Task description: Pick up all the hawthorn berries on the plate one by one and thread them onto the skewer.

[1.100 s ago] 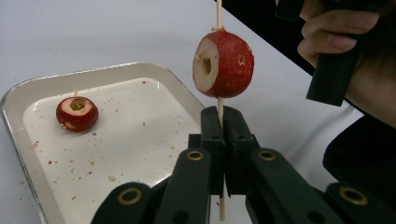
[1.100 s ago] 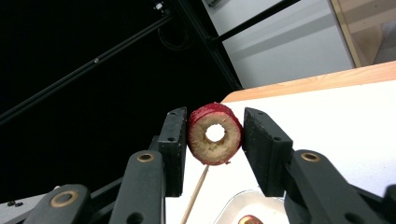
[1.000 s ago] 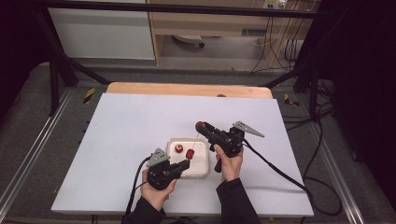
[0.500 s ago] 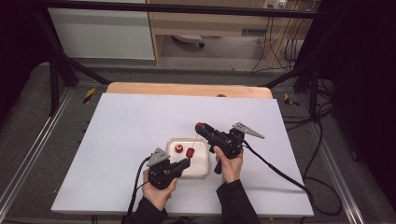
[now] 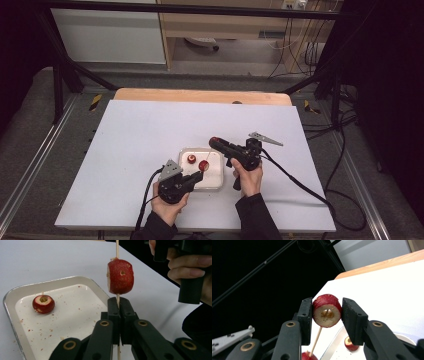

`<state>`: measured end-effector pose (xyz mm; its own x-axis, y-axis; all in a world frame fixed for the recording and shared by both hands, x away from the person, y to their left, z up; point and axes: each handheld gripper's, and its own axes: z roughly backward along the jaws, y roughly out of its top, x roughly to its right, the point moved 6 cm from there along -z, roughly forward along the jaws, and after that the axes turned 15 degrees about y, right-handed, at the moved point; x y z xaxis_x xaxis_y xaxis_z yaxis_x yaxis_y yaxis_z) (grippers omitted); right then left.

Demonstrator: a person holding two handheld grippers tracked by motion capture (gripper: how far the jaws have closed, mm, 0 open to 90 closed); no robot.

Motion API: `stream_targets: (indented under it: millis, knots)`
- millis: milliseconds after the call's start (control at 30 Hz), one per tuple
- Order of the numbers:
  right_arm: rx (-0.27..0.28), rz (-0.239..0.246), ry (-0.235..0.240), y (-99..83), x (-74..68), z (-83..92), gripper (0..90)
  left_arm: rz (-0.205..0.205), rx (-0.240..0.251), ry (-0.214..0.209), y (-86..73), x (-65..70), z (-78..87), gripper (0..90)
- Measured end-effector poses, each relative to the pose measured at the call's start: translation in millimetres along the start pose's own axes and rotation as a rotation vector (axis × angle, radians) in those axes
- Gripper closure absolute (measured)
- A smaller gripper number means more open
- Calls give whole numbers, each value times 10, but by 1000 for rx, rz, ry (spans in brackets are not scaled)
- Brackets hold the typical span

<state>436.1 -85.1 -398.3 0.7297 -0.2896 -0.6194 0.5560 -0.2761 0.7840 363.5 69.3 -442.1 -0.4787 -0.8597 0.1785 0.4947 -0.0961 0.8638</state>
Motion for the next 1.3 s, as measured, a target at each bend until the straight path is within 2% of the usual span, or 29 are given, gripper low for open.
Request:
stream_targets:
  millis: [267, 367, 633, 800, 967, 1133, 1167, 1300]
  knots:
    - [-15, 6, 11, -30, -16, -3, 624, -10, 2, -13, 4, -28, -21, 883]
    - [-32, -14, 35, -69, -24, -22, 625, -8, 1, -15, 35, -32, -23, 884]
    - [-66, -12, 34, -195, -33, -51, 625, -29, 2, -7, 48, -36, -72, 884]
    - [-79, -14, 34, -211, -32, -53, 625, -27, 4, -9, 61, -38, -88, 884]
    - [-102, -7, 25, -269, -27, -57, 624, -41, -7, -4, 32, -41, -117, 884]
    - [-123, -20, 30, -299, -32, -59, 619, -57, 3, -18, 24, -61, -99, 883]
    - [-122, -18, 31, -293, -41, -54, 614, -63, 3, -24, 25, -63, -82, 883]
    - [-119, 43, 6, -249, -79, 9, 548, -90, -6, -24, -2, -118, -18, 883]
